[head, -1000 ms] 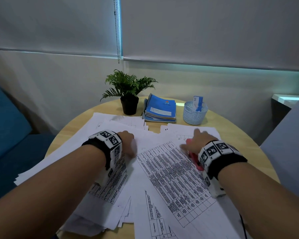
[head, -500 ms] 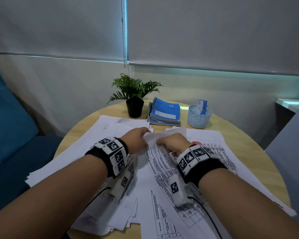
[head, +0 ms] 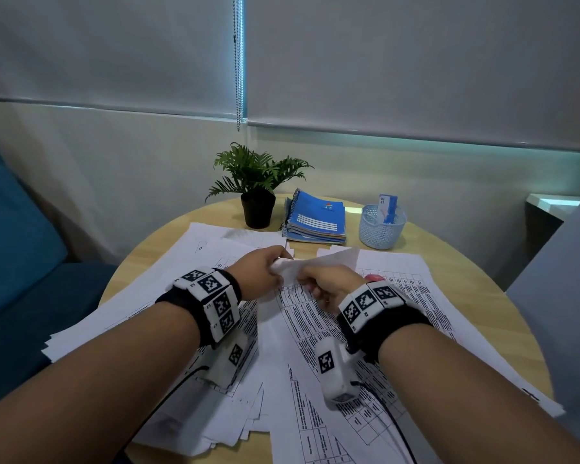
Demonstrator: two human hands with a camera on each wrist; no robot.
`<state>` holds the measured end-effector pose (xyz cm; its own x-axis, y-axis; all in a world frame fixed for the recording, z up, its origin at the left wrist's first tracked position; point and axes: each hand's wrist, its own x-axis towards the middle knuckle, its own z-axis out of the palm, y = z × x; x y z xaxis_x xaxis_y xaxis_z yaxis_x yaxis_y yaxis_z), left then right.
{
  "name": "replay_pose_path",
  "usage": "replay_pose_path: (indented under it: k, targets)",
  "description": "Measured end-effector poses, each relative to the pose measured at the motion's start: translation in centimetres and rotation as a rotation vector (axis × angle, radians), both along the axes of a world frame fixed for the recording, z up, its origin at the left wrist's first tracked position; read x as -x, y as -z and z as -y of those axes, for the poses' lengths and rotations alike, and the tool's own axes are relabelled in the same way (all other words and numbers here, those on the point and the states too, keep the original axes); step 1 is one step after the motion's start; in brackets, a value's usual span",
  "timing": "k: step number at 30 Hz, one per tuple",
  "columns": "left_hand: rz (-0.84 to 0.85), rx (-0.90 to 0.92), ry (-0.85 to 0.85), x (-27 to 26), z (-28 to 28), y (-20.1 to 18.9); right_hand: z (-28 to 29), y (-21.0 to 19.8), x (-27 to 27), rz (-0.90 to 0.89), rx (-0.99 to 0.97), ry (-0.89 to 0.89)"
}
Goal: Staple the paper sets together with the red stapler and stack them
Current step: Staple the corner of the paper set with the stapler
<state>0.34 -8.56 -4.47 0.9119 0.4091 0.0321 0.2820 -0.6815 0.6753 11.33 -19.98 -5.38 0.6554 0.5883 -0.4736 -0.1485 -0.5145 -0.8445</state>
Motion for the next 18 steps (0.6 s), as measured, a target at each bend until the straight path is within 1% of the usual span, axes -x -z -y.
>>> replay_pose_path:
  k: [2, 3, 6, 8, 11, 14, 18]
  targets:
    - [-0.008, 0.022, -0.021, -0.1, 0.0, -0.2, -0.2, 0.0, 0.1, 0.030, -0.005, -0.019]
    - [-0.024, 0.026, -0.040, -0.3, 0.0, -0.3, -0.3, -0.1, 0.2, 0.081, 0.006, -0.047]
    - [-0.066, 0.011, -0.120, -0.7, 0.1, -0.5, -0.3, -0.6, 0.2, 0.361, 0.094, -0.197]
    - [-0.071, -0.030, -0.172, -1.1, 0.1, -0.5, -0.1, -0.8, 0.2, 0.507, 0.074, -0.246]
    - [-0.071, -0.072, -0.244, -1.7, -0.3, -0.4, 0.1, -0.9, 0.0, 0.669, 0.036, -0.299]
    - [-0.072, -0.054, -0.233, -2.0, -0.7, -0.5, 0.1, -0.8, -0.5, 0.734, 0.014, -0.310]
    - [-0.028, -0.018, -0.179, -1.9, -0.8, -0.3, -0.2, -0.9, -0.9, 0.704, -0.002, -0.304]
